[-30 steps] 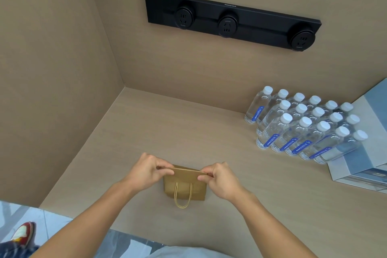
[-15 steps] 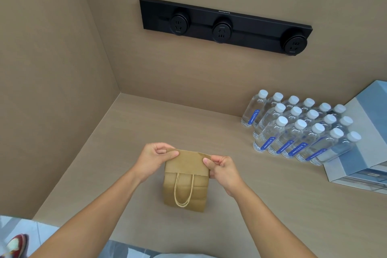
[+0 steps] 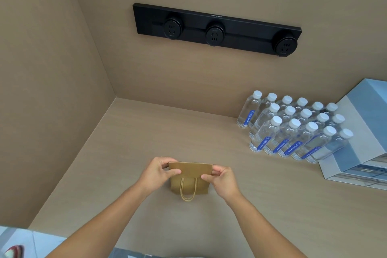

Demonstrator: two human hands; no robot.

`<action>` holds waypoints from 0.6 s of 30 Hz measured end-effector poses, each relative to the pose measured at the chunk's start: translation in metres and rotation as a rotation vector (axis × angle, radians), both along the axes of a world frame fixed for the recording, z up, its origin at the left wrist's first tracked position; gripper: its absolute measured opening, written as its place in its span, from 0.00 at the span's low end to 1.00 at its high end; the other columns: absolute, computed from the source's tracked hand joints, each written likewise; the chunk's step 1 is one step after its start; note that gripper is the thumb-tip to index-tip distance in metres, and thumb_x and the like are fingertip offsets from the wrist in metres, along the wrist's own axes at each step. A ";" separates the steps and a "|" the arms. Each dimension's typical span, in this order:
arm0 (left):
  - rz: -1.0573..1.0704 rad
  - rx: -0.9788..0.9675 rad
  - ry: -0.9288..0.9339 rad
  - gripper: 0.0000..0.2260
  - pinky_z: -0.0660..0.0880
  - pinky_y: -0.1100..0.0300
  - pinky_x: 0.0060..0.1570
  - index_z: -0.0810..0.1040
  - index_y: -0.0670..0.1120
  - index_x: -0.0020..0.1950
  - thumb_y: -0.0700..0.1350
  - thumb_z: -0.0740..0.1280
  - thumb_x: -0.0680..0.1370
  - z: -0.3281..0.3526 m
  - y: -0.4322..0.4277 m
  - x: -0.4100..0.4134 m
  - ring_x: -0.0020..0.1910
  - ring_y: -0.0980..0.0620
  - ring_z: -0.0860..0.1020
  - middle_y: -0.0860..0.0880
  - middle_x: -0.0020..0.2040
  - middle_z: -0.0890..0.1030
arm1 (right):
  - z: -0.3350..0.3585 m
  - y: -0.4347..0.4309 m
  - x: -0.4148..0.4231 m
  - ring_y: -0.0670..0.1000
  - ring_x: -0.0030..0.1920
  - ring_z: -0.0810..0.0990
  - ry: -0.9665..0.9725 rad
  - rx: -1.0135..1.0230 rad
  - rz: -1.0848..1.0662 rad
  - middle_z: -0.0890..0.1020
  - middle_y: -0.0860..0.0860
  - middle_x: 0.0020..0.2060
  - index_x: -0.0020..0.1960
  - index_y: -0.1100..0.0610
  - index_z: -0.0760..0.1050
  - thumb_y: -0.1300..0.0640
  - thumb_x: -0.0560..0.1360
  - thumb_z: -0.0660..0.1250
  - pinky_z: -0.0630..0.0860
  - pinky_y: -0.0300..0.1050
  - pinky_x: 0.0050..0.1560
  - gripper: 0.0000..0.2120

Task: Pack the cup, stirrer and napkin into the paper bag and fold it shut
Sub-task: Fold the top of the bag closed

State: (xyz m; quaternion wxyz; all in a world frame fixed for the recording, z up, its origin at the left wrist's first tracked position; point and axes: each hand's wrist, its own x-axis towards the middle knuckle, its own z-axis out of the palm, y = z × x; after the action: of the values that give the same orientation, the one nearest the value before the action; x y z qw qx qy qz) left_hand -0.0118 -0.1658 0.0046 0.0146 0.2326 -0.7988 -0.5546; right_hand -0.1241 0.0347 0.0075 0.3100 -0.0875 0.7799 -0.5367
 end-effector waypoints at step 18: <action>-0.319 -0.624 -0.145 0.07 0.75 0.56 0.53 0.80 0.53 0.53 0.52 0.68 0.77 0.033 -0.003 -0.007 0.51 0.47 0.79 0.50 0.48 0.85 | 0.027 -0.005 -0.010 0.46 0.33 0.75 0.355 0.331 0.315 0.80 0.47 0.31 0.39 0.57 0.83 0.61 0.69 0.73 0.75 0.42 0.44 0.01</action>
State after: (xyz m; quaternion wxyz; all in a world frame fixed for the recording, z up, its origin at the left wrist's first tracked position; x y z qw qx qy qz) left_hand -0.0187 -0.1684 0.0372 -0.0586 0.1279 -0.9549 -0.2613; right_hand -0.1340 0.0297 0.0347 0.2583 -0.2480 0.8758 -0.3236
